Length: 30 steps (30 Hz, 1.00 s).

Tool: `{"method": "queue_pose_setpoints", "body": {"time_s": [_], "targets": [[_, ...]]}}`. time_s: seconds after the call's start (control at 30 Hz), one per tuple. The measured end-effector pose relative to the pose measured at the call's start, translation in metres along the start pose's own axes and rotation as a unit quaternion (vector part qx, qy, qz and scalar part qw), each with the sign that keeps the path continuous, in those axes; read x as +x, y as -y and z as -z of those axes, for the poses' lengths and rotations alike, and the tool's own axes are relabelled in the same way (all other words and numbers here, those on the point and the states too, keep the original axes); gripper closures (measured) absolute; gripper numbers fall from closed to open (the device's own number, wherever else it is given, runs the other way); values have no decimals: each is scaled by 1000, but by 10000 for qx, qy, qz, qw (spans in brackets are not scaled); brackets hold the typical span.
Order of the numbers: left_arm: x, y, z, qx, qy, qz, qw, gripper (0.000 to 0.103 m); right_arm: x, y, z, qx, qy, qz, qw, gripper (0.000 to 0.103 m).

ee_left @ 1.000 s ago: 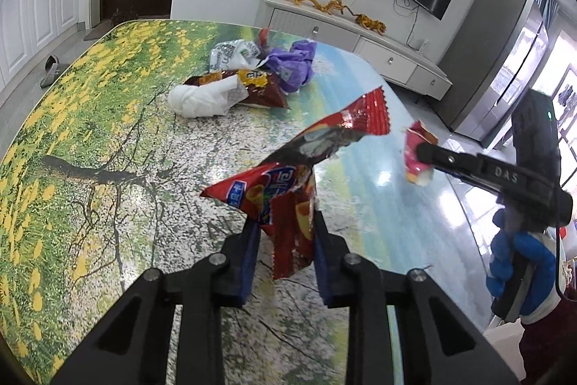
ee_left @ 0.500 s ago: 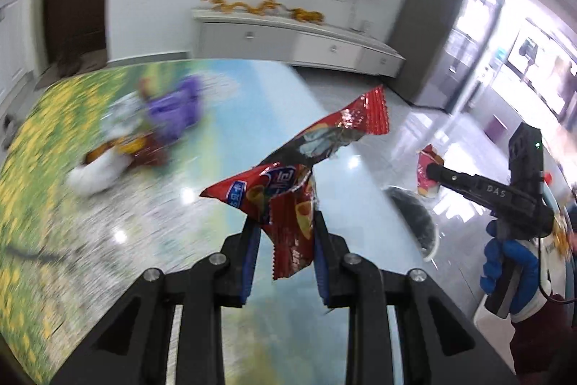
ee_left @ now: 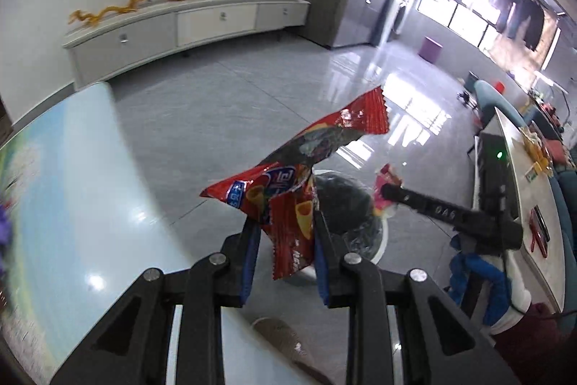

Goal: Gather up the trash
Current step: 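Carry the red snack bag and pink-white wrapper toward the bin, then open both tools over the bin to drop the bag and wrapper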

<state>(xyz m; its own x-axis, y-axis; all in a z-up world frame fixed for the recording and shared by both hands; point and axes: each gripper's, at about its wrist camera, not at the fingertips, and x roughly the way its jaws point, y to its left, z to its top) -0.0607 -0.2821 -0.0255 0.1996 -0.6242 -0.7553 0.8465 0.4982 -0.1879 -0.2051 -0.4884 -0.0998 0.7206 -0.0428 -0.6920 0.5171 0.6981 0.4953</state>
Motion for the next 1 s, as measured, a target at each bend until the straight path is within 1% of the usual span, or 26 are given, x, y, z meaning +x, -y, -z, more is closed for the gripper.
{"method": "queue_pose_setpoints", "body": {"time_s": [0.13,0.23,0.3,0.33,0.4,0.47,0.57,0.73,0.93,1.0], "targets": [[43,19,-21,39,-234,259,9994,76,16,24,-1,213,-128,155,9996,75],[72,31,-31,26,-425,345,9985,74,24,39,-1,323,-182,230,9990,75],[90,37,-37,13,-553,393,9977,73,28,45,-1,401,-192,284,9986,72],[97,40,-38,-19,-590,442,9973,71,30,51,-1,448,-196,319,9983,71],[111,48,-39,-104,-682,596,9958,56,33,59,0,519,-205,403,9976,65],[123,49,-41,-205,-797,738,9939,48,35,64,1,575,-218,462,9970,59],[135,51,-42,-293,-940,907,9910,47,34,70,3,653,-222,505,9963,56],[138,49,-42,-373,-969,885,9906,46,27,77,6,805,-166,604,9948,53],[120,44,-40,-350,-777,528,9950,46,17,75,8,840,-85,679,9941,50],[111,42,-39,-309,-642,333,9969,46,15,72,8,816,-65,692,9942,49]]}}
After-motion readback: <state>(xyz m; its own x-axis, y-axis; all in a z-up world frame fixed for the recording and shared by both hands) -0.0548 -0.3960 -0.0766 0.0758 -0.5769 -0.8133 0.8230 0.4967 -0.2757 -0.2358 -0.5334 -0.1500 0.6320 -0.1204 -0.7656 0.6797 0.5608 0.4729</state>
